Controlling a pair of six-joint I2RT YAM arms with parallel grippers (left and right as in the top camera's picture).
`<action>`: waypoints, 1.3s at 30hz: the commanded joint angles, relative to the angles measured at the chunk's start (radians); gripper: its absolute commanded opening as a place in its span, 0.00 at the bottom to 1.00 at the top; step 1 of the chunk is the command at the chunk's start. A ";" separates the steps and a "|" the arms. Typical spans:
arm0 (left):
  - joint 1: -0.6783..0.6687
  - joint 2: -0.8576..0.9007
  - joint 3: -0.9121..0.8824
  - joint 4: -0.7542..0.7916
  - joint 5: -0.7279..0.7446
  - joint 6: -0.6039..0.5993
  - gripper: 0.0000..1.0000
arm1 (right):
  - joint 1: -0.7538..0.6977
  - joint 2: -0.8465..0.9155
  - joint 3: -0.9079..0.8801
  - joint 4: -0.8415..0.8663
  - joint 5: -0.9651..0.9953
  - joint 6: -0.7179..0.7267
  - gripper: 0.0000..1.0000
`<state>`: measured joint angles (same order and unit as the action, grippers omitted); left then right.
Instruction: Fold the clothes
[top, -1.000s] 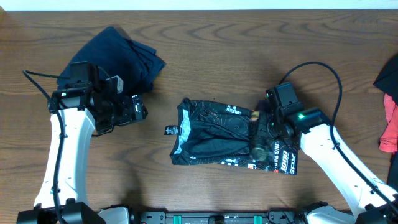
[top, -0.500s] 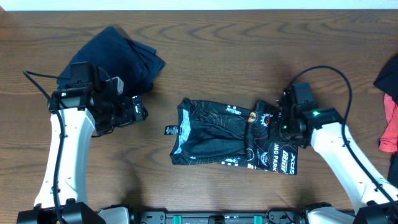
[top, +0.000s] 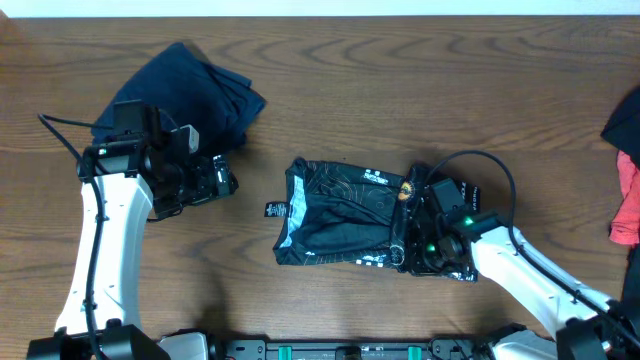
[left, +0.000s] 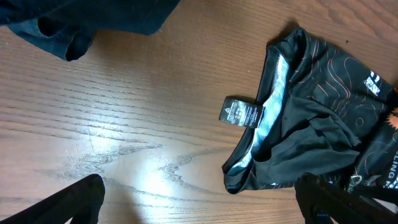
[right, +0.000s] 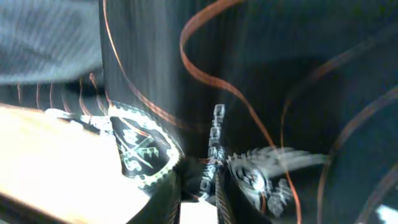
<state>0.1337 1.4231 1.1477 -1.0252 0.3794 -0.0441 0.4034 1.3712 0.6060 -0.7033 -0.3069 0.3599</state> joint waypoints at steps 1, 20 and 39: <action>-0.002 -0.009 0.015 -0.006 0.002 0.018 1.00 | -0.013 -0.106 0.097 -0.012 -0.002 -0.078 0.21; -0.003 -0.009 0.015 -0.071 0.110 0.019 1.00 | -0.170 0.177 0.190 0.322 0.090 0.219 0.08; -0.131 -0.003 -0.140 0.024 0.110 0.040 0.98 | -0.180 0.024 0.192 0.354 -0.056 0.128 0.18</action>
<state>0.0528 1.4231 1.0409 -1.0405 0.4770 -0.0254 0.2630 1.4860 0.7994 -0.3153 -0.3592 0.5343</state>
